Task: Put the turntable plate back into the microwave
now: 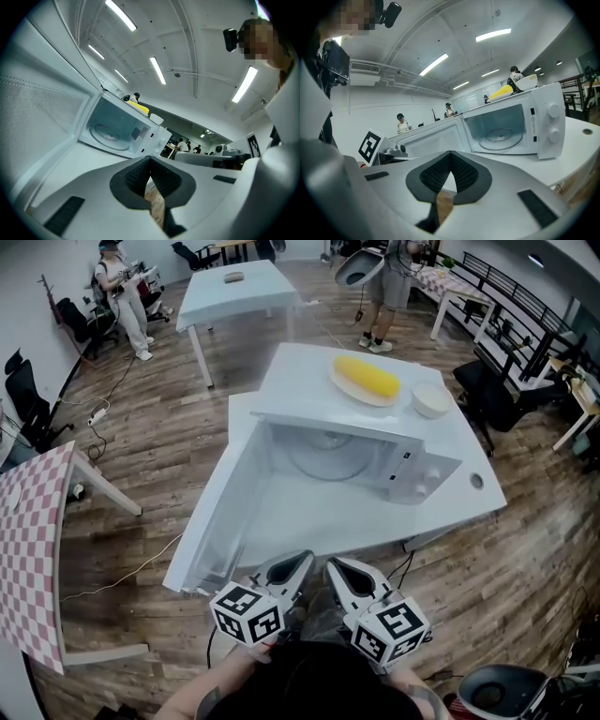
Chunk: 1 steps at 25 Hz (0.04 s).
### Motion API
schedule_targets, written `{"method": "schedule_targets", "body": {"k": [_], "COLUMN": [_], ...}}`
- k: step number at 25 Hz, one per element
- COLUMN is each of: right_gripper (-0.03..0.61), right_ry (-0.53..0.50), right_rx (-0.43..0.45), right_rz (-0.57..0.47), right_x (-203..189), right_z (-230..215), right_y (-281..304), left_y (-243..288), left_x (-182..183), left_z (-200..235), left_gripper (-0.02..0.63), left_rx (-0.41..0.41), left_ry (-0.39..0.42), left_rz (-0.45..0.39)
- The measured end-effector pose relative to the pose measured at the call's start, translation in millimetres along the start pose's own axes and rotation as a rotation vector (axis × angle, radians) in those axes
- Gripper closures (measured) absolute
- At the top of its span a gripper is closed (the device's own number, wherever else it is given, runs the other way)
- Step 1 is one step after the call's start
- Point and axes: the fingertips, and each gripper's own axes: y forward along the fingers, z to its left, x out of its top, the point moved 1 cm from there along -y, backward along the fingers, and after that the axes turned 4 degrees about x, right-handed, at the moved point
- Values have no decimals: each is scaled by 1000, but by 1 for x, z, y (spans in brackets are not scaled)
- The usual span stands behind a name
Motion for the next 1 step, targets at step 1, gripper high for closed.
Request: {"method": "schedule_targets", "body": {"k": [1], "right_gripper": [558], "right_ry": [-2], "right_rx": [-1], "right_rz": [-1], "right_x": [0], "right_z": [0], "right_y": [0], "left_y": [0], "left_x": [-1], "left_z": [0], "left_gripper": [601], "left_rx": [0], "left_ry": [-1], "left_rz": [1]}}
